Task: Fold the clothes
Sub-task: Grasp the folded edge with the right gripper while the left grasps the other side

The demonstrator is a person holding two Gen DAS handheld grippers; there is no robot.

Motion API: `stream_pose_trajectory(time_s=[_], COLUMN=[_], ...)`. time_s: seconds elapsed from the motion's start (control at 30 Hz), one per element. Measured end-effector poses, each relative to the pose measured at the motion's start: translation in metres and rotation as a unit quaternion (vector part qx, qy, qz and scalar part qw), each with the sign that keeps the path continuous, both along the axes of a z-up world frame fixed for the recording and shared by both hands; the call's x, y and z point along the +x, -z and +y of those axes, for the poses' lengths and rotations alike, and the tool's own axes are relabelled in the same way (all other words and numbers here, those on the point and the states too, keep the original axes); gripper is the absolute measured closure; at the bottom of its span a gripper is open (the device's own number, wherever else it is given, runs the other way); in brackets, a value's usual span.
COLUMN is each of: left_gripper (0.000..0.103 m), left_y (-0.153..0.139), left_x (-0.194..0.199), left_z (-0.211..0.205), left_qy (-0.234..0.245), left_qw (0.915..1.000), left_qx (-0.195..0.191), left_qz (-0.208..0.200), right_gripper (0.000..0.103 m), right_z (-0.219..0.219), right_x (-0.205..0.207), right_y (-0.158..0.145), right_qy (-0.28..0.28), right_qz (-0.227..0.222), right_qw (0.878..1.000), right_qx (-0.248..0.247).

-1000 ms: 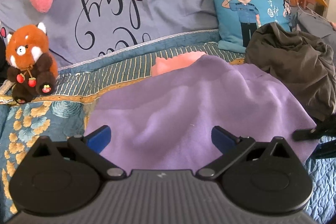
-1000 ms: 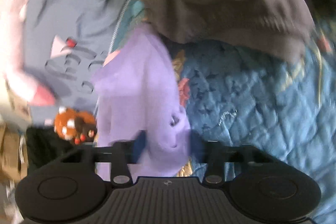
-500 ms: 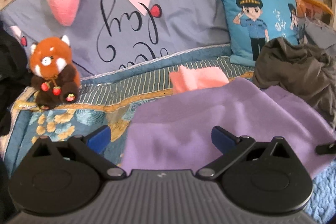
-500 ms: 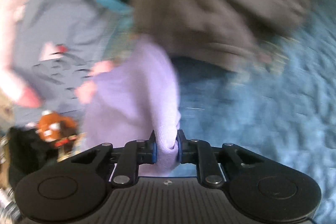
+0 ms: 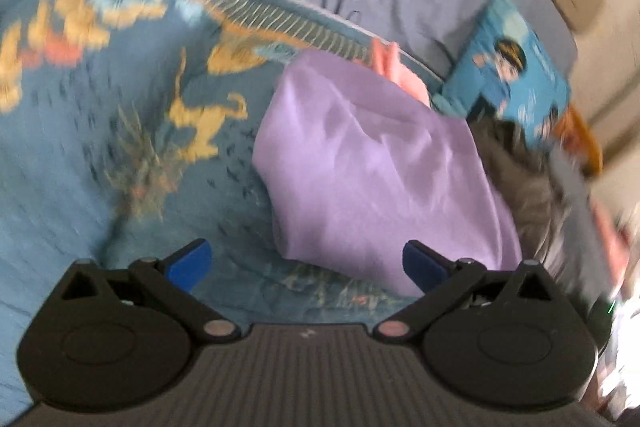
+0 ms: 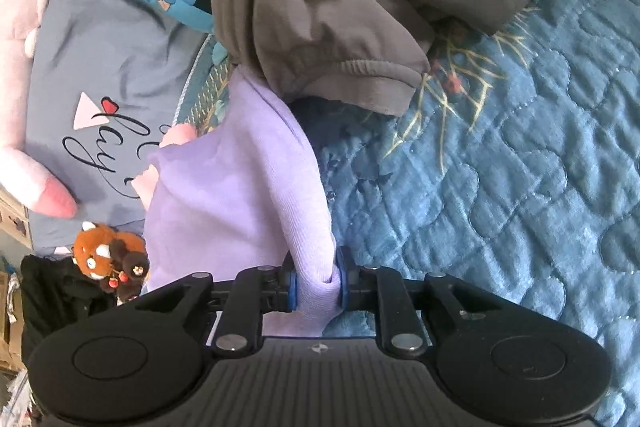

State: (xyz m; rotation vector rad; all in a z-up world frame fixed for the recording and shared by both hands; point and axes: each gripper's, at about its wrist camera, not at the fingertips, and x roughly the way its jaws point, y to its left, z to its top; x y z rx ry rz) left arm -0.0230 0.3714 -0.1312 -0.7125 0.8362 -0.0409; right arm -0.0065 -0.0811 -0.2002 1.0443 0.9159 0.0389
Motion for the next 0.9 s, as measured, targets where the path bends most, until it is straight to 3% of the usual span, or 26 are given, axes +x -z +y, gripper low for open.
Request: stream_pose_trajectory(time_s=[0.07,0.17,0.27,0.4,0.47,0.5,0.53,0.57,0.6,0.73,0.9], left_gripper=[0.0,0.0,0.0,0.002,0.014,0.019,0.034,0.057,0.067,0.078,0.084], left_y=[0.018,0.044,0.063,0.074,0.08,0.082,0.082,0.082,0.082,0.083,0.082], left_x=[0.006,0.016,0.028,0.033,0.037,0.038,0.038,0.037,0.036,0.033,0.028], left_z=[0.008,0.017,0.023,0.031,0.032,0.032,0.031,0.03,0.029,0.025,0.02], left_qy=[-0.015,-0.035,-0.069,-0.101,-0.1,-0.102,-0.105,-0.109,-0.112,-0.126,-0.145], left_qw=[0.9967,0.9832,0.9724,0.9579,0.9515,0.9502,0.9515,0.9527,0.9538,0.9579,0.9625], left_qx=[-0.08,-0.178,-0.222,-0.262,-0.283,-0.287,-0.283,-0.278,-0.274,-0.256,-0.229], left_qz=[-0.004,-0.015,-0.021,-0.061,-0.067,-0.066,-0.061,-0.057,-0.052,-0.033,-0.011], right_gripper=[0.084,0.084,0.084,0.084,0.084,0.084,0.084,0.084,0.084,0.084,0.085], right_z=[-0.001,-0.002,-0.002,-0.003,-0.003,-0.003,-0.003,-0.003,-0.003,-0.001,0.003], right_x=[0.0,0.0,0.0,0.0,0.0,0.0,0.0,0.001,0.001,0.0,0.0], right_y=[0.0,0.0,0.0,0.001,0.001,0.001,0.001,0.001,0.0,-0.002,-0.013], right_qy=[0.0,-0.001,-0.002,-0.003,-0.004,-0.004,-0.006,-0.006,-0.006,-0.002,-0.009], right_qz=[0.001,0.001,0.001,0.001,0.001,0.001,0.001,0.001,0.001,-0.003,-0.009], right_qw=[1.0,1.0,1.0,1.0,1.0,1.0,1.0,1.0,1.0,1.0,0.999], right_qx=[0.002,0.002,0.002,0.002,0.002,0.002,0.001,-0.001,-0.002,-0.011,-0.033])
